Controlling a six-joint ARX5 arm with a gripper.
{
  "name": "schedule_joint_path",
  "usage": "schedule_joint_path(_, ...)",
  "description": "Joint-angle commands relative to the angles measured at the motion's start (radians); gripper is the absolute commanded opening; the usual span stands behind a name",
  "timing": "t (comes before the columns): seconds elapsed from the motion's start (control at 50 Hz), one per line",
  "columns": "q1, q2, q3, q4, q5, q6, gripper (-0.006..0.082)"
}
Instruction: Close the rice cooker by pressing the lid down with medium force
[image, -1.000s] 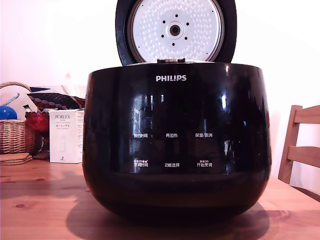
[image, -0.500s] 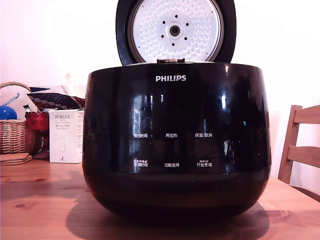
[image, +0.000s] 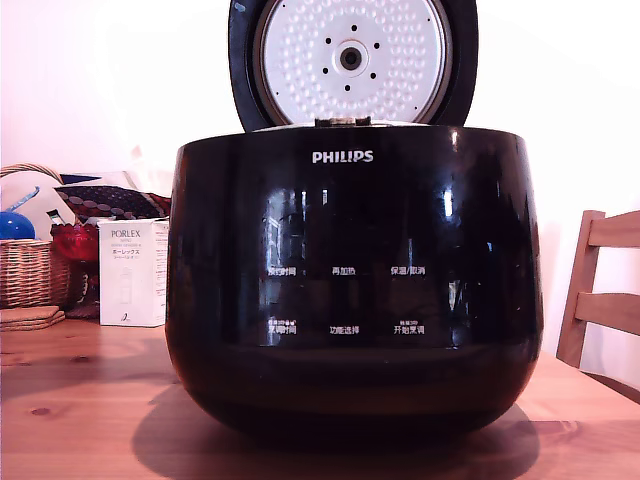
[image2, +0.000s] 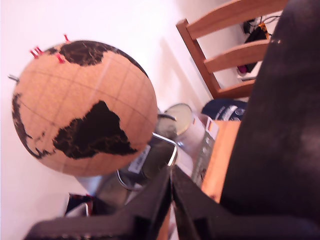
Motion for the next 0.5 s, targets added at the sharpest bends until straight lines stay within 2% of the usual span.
schedule_joint_path(0.0, -0.018, 0.027, -0.022, -0.046, 0.024, -0.005, -0.0024)
schedule_joint_path(0.48, -0.09, -0.039, -0.022, -0.249, 0.039, -0.087, -0.0024)
